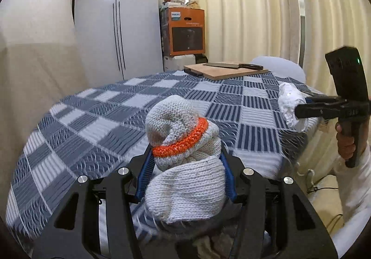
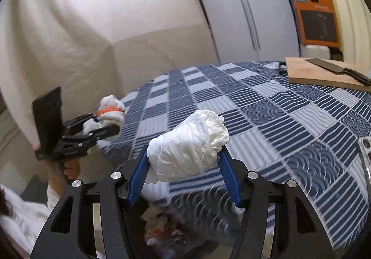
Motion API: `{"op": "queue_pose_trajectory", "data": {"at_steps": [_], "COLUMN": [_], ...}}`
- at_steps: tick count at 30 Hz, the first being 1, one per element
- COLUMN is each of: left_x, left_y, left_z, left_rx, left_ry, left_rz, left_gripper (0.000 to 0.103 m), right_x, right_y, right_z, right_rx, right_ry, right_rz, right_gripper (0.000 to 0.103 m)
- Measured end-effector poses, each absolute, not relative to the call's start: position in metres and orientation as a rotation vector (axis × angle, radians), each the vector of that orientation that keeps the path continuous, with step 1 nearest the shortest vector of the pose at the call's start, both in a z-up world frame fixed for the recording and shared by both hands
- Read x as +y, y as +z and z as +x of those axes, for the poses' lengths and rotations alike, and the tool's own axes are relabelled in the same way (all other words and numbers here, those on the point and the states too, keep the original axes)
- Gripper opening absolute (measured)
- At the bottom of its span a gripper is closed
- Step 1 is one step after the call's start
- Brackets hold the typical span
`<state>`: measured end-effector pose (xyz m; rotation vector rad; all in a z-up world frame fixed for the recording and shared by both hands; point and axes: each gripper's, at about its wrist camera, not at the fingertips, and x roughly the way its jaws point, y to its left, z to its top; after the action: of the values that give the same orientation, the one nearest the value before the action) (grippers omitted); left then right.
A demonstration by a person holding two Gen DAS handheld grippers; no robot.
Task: Collect trash
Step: 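Lift and carry the sock and white cloth toward the black bin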
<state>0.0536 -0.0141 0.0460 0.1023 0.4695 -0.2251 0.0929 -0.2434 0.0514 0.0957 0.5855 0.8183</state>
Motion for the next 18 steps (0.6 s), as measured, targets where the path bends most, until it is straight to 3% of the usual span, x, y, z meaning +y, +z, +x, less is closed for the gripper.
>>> {"op": "queue_pose_trajectory", "data": {"at_steps": [11,18], "left_x": [-0.028,-0.048], "left_y": [0.023,-0.007], "left_z": [-0.001,-0.008], "left_rx": [0.497,0.629], "left_ry": [-0.333,-0.446], "left_rz": [0.178,0.24], "left_gripper": [0.052,0.052], "right_x": [-0.225,-0.193], "right_y": [0.023,-0.008], "right_z": [0.032,0.015], "right_rx": [0.639,0.762], "right_ry": [0.902,0.93], "right_rz": [-0.012,-0.156], "right_gripper": [0.056,0.056]}}
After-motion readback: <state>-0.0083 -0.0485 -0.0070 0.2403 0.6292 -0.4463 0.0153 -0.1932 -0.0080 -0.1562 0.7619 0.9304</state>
